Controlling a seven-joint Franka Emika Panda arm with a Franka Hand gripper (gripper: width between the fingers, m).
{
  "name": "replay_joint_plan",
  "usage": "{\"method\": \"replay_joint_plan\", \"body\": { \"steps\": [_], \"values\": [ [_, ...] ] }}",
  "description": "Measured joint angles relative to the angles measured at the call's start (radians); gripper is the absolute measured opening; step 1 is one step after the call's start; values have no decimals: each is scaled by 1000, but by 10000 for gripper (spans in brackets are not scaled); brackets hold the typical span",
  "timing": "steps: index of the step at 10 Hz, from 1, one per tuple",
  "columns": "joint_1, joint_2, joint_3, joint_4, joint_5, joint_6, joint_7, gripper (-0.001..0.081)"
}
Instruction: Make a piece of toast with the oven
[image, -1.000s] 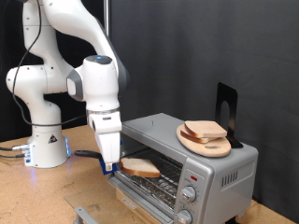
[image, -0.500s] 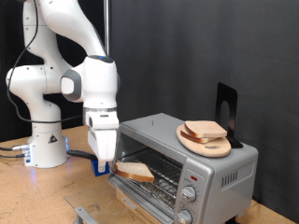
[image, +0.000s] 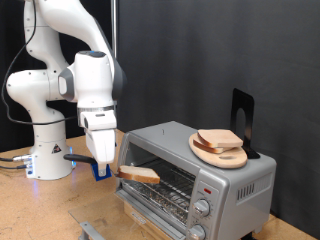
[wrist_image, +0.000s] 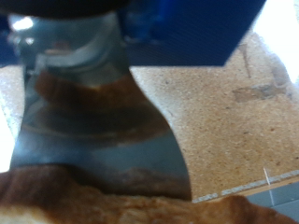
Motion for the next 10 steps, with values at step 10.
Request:
{"method": "replay_joint_plan", "body": {
  "steps": [10],
  "values": [
    [-3, 16, 29, 24, -63, -122, 135, 391]
  ]
}}
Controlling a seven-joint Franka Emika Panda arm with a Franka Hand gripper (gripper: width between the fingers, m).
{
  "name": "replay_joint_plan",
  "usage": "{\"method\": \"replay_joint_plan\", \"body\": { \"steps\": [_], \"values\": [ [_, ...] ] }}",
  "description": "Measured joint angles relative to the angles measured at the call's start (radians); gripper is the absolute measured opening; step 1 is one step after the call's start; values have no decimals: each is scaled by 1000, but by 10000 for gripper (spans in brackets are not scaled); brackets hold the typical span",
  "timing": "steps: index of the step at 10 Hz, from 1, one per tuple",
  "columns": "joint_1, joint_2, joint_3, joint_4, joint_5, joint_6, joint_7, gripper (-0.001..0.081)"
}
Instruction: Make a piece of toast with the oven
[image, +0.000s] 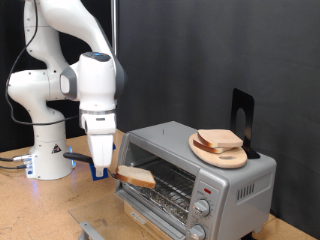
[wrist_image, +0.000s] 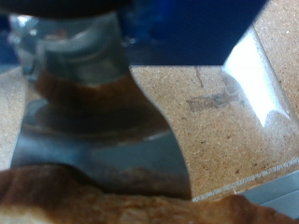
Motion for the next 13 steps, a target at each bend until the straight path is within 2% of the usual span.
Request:
{"method": "replay_joint_plan", "body": {
  "steps": [7, 9, 13],
  "values": [
    [7, 118, 84, 118, -83, -11, 218, 391],
    [6, 132, 84, 118, -100, -5, 203, 391],
    [-8, 102, 55, 83, -28, 0, 27, 391]
  ]
}}
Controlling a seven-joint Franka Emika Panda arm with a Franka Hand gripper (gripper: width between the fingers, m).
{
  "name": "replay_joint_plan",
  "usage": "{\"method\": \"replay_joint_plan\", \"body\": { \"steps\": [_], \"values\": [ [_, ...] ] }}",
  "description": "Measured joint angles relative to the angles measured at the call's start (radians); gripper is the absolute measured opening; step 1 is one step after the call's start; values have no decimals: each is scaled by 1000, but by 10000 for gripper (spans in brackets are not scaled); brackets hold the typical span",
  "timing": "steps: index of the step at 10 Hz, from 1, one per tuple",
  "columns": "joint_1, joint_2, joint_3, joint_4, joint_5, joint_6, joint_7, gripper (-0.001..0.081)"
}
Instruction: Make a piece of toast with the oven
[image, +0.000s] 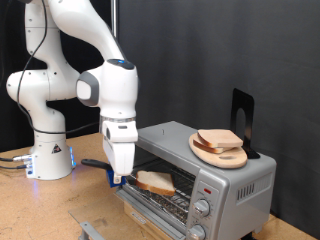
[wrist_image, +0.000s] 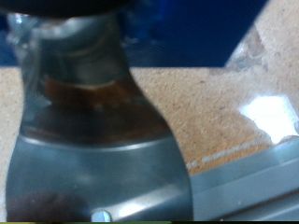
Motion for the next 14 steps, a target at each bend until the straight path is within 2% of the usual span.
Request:
{"method": "replay_joint_plan", "body": {
  "steps": [4, 7, 14],
  "values": [
    [-12, -33, -34, -17, 41, 0, -62, 391],
    [-12, -35, -41, -12, 55, 0, -65, 391],
    [-3, -11, 3, 14, 56, -2, 16, 391]
  ]
}}
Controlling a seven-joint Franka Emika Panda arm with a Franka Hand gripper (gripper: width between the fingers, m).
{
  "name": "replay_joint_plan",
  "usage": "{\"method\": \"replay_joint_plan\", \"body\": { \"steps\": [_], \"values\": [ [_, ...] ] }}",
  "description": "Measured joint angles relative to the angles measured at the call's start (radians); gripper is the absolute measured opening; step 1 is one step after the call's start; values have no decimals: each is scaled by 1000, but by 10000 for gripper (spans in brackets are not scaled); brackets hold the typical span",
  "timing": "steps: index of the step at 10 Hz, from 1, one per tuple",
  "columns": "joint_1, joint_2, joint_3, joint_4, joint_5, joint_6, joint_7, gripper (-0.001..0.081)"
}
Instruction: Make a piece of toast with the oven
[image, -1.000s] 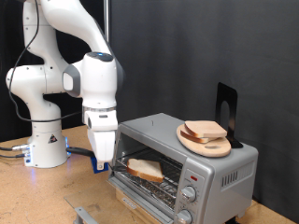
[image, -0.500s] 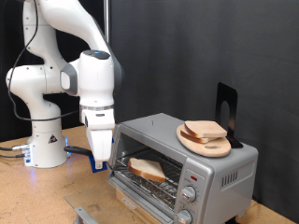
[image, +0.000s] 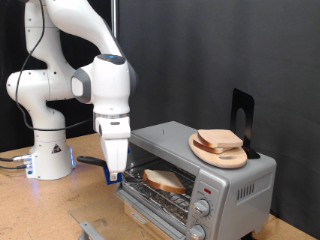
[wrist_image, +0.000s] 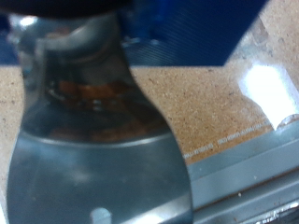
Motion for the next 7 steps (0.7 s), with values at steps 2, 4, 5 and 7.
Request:
{"method": "replay_joint_plan", "body": {
  "steps": [2, 4, 5, 7],
  "values": [
    [2, 7, 13, 7, 0, -1, 20, 391],
    [4, 18, 19, 12, 0, -1, 21, 391],
    [4, 18, 19, 11, 0, -1, 14, 391],
    [3, 14, 14, -1, 30, -1, -53, 391]
  ]
}}
